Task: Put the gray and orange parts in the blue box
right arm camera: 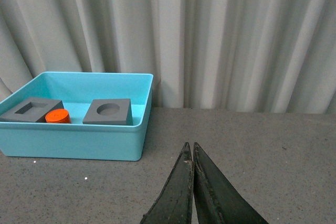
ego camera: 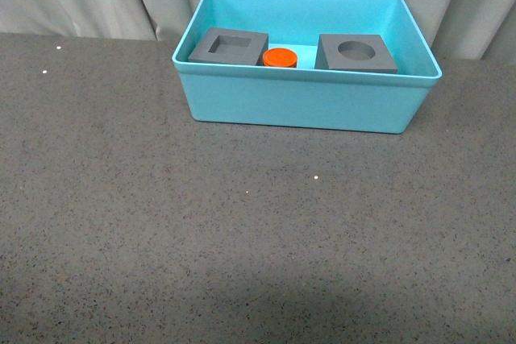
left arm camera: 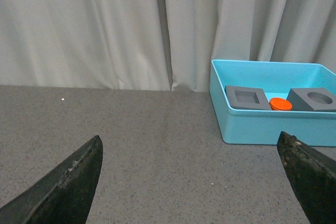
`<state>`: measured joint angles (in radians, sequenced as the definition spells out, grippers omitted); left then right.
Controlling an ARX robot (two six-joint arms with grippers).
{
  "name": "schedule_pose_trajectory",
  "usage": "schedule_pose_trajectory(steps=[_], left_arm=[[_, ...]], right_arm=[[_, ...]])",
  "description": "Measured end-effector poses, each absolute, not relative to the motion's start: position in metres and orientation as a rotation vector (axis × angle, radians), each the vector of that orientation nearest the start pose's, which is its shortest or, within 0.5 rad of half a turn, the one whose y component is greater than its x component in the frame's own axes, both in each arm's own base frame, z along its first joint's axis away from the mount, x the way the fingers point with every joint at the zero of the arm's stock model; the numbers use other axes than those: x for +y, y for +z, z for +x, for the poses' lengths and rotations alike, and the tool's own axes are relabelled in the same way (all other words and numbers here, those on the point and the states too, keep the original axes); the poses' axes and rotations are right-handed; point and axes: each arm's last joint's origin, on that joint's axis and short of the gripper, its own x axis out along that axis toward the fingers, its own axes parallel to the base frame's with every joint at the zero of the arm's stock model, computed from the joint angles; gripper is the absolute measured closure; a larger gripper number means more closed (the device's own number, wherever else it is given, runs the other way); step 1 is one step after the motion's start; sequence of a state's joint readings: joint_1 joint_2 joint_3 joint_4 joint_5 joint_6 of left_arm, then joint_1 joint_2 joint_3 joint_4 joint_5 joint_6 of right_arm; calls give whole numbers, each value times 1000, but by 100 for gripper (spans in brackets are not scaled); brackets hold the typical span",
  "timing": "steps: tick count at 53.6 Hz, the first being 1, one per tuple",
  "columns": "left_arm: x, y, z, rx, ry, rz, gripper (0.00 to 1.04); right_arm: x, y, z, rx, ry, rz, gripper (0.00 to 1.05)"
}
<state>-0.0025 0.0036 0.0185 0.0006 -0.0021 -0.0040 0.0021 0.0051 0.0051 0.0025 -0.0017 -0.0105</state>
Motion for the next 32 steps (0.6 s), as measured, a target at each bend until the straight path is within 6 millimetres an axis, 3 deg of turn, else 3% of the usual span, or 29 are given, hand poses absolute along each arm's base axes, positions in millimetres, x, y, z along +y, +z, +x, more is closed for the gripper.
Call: schedule_pose_trajectory(steps=[5,22,30,32], left_arm=[[0,170,97,-15,0,-4,7],[0,170,97,-15,0,-4,7],[0,170,97,-15,0,-4,7],[0,170,97,-15,0,-4,7]], right_arm=[[0,165,98,-2,4,-11,102],[0,165,98,-3,4,-11,45],[0,165,98,-2,4,-10,10],[0,165,98,-2,4,-9,8]])
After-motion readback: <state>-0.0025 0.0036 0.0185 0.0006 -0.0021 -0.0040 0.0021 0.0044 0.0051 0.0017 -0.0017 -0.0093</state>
